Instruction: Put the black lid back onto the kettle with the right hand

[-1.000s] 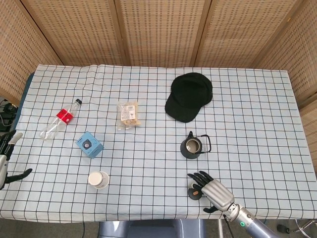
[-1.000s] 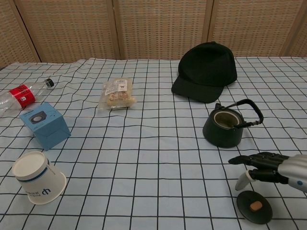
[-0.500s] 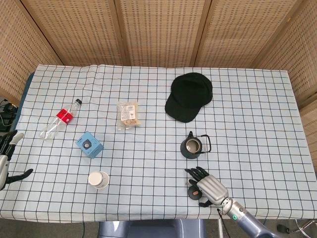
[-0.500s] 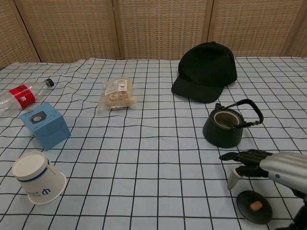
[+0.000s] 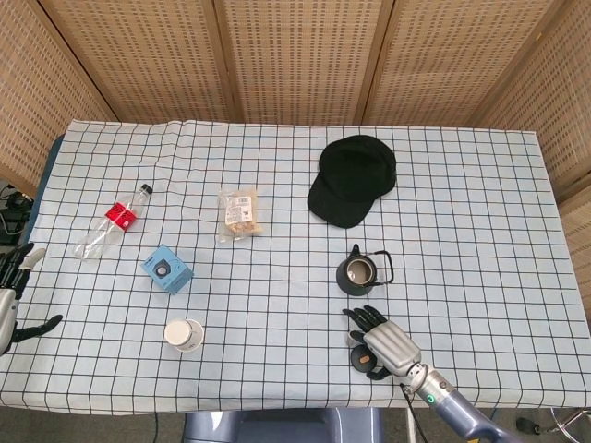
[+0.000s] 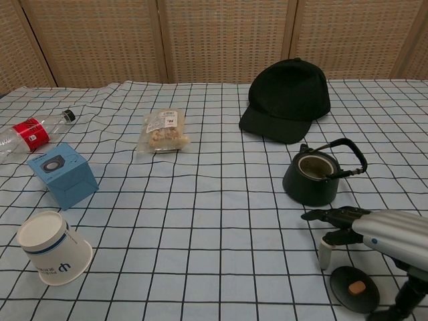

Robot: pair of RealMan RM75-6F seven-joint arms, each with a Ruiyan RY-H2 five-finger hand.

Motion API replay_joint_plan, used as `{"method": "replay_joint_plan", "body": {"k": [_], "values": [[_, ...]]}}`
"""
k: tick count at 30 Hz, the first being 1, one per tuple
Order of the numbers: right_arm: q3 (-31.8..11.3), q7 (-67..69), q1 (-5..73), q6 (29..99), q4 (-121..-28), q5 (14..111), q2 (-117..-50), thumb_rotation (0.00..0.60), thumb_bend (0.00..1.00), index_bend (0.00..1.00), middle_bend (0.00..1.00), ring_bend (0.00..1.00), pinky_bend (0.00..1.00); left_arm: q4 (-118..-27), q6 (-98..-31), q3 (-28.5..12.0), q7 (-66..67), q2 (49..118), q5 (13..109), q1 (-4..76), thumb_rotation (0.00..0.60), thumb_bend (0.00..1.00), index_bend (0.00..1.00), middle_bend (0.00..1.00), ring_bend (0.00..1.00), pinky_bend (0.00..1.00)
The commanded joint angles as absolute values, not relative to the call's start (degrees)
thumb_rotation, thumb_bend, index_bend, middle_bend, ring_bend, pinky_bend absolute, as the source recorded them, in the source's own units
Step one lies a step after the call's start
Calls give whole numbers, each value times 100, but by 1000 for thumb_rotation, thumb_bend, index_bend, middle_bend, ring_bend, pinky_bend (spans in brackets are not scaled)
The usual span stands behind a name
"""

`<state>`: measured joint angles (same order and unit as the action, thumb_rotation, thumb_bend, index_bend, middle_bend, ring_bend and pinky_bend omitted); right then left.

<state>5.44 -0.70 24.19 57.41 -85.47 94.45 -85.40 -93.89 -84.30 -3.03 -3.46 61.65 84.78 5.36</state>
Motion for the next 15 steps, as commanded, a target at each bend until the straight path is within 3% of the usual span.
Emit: {"method": "replay_joint_plan", "body": {"k": [1,15], "values": [[540,-67,2430,5744,-8524,9425,-8563,600,221,443,73,0,0,-9389,-8431,-300,-346,6164,8482,536,600,45,0,0,0,0],[536,-71,2439,5868,-8531,9371,-8601,600,277,530,124,0,0,-9390,-8422,-294,-350,6163,8484,542,600,46,0,0,0,0]]}}
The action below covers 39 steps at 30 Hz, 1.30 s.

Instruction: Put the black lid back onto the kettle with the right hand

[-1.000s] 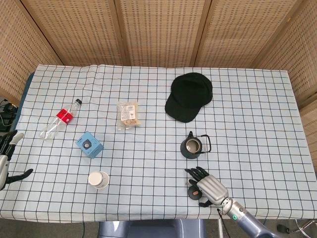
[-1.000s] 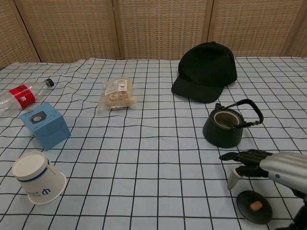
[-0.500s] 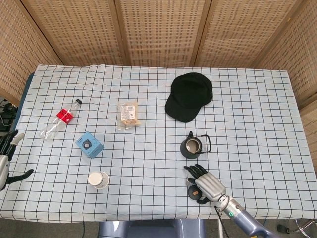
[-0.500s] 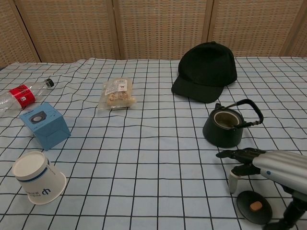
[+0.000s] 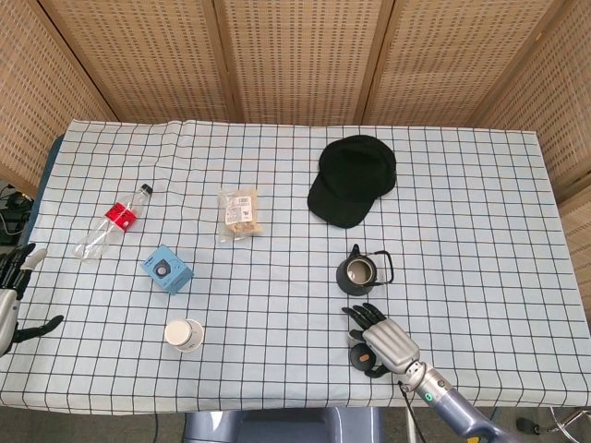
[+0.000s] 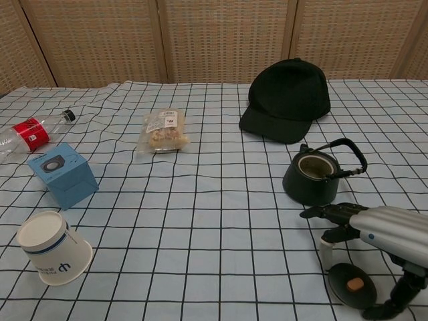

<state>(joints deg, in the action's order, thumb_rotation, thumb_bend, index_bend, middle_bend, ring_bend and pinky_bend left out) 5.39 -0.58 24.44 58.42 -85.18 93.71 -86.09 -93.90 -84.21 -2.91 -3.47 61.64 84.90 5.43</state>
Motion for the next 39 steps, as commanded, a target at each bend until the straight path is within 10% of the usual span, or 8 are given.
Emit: {"method": "replay_joint_plan", "body": {"k": [1,18,39], "values": [[534,-81,2437,5886,-8541,9373,-8594,600,277,533,127,0,0,-9390,-8420,-295,-351,6163,8481,543,600,46,0,0,0,0],[411,-445,2314,6632,-9252,9597,-8056,600,282,552,133,0,0,-9393,-8460,-297,-364,6139,8486,526,600,55,0,0,0,0],[-932,-421,3034,6102,-9142,8160,-7918,600,282,562,134,0,0,-9383,-8408,-424,-520,6004,8147,482,600,54,0,0,0,0]]}}
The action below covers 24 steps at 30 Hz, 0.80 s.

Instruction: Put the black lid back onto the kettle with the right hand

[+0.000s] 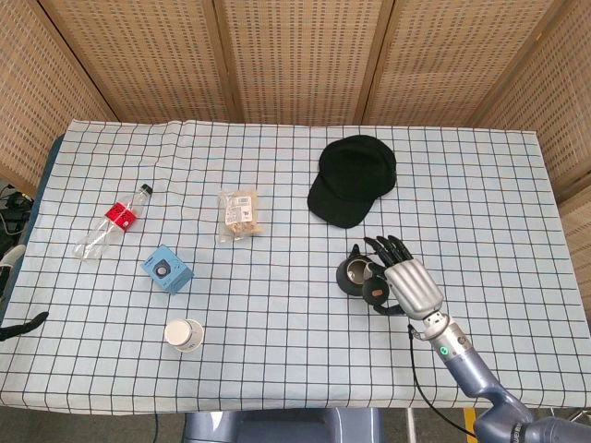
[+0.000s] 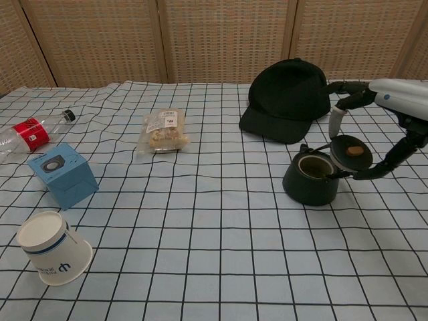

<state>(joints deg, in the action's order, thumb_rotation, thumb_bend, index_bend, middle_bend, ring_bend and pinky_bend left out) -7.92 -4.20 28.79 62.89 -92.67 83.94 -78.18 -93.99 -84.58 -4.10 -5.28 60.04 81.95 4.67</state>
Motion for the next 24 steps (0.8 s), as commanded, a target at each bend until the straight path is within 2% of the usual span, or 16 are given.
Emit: {"method": "replay_joint_plan", "body": {"k": [1,9,24], "values": [[-964,-418,3069,6057,-9103,8100,-7952,600,283,562,134,0,0,-9381,-8384,-426,-516,6003,8126,488,600,55,0,0,0,0],[-1059,-441,3340,5668,-8550,7659,-8355,600,282,563,133,0,0,-9367,-8206,-445,-464,5997,7987,544,600,54,0,0,0,0],[-1137,-461,3613,5484,-7885,7339,-8889,600,283,564,134,0,0,-9361,-8025,-455,-485,5960,7871,595,600,55,0,0,0,0]]}}
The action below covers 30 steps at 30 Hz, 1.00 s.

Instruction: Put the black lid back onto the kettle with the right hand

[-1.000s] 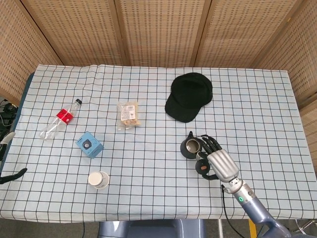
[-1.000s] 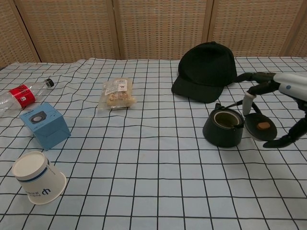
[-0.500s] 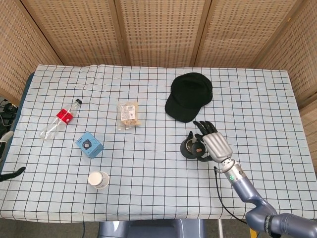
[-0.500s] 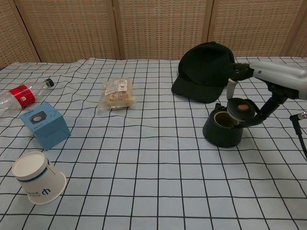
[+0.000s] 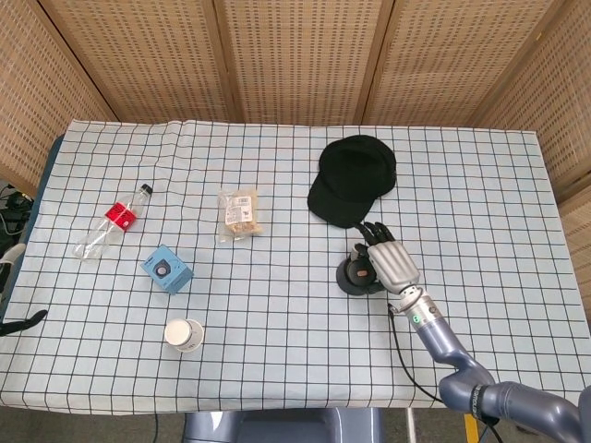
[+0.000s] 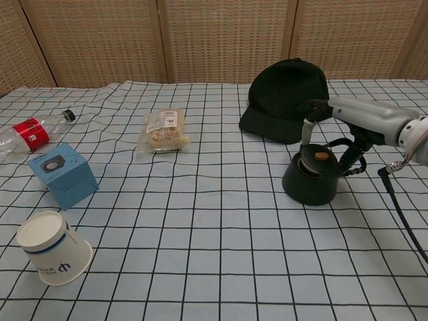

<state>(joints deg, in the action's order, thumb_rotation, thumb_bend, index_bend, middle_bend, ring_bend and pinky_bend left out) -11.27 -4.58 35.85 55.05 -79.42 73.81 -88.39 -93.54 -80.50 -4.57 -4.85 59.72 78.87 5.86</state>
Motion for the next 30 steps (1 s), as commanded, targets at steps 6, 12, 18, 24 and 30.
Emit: {"method": "replay_joint_plan", "body": {"k": [6,12,18,24,30], "values": [[-1107,-504,3648,5463,-7763,7292,-8963,600,281,560,123,0,0,-9356,-7986,-453,-493,5954,7856,608,600,55,0,0,0,0],[-1148,-562,3654,5589,-7669,7265,-9038,600,269,544,121,0,0,-9383,-7963,-437,-479,5944,7881,620,600,55,0,0,0,0],[-1165,-772,3648,5735,-7620,7222,-9069,600,244,502,102,0,0,-9408,-7939,-417,-474,5926,7892,623,600,55,0,0,0,0],[-1166,-971,3631,5786,-7689,7116,-9032,600,218,311,47,0,0,-9447,-7900,-392,-447,5901,7903,632,600,55,0,0,0,0],[-1151,-1202,3594,5831,-7831,6981,-8967,600,204,188,22,0,0,-9474,-7923,-375,-431,5894,7944,626,600,54,0,0,0,0]]}}
